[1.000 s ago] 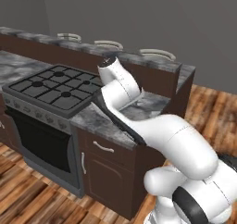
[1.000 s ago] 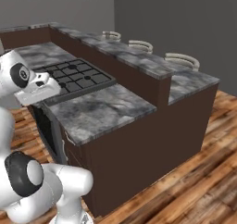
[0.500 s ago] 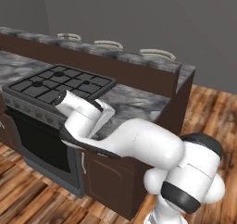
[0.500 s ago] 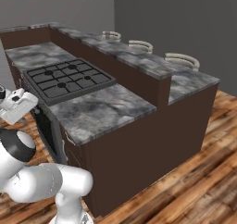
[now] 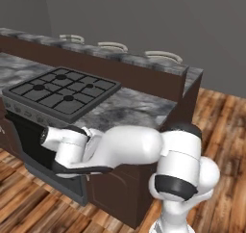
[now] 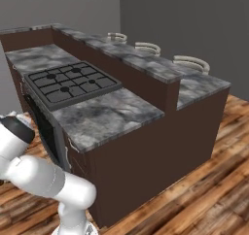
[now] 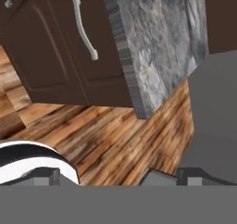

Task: Take a straw from the drawer in front and place it inside the glass cup on the dining counter.

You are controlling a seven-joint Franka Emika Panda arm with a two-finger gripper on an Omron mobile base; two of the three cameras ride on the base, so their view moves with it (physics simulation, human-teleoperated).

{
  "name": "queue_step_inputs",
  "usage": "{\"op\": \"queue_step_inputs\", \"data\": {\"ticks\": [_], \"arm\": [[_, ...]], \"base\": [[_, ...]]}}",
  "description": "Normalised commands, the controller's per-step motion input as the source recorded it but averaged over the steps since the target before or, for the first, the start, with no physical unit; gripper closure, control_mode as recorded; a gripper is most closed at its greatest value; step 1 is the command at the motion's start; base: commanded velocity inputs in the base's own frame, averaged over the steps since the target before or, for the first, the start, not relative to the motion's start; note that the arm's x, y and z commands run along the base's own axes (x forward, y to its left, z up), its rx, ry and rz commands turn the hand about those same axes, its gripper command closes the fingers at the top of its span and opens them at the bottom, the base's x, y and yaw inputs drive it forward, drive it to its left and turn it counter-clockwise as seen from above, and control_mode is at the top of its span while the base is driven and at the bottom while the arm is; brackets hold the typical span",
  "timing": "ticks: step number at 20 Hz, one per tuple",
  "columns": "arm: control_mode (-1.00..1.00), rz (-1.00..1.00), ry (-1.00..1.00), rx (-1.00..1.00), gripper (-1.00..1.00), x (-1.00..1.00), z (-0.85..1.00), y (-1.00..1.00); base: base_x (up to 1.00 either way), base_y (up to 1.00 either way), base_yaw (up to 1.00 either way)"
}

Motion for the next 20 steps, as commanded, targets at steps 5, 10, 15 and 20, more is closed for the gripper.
{"op": "queue_step_inputs", "data": {"ticks": [5, 10, 15, 20], "arm": [[-1.00, 0.00, -0.05, -0.17, -1.00, 0.16, -0.53, 0.04], [-1.00, 0.00, -0.06, -0.18, -1.00, 0.35, -0.39, 0.00], [-1.00, 0.00, -0.03, -0.19, -1.00, 0.39, -0.40, 0.00], [-1.00, 0.00, 0.00, -0.17, -1.00, 0.34, -0.40, 0.00]], "base": [[0.00, 0.00, 0.00], [0.00, 0.00, 0.00], [0.00, 0.00, 0.00], [0.00, 0.00, 0.00]]}}
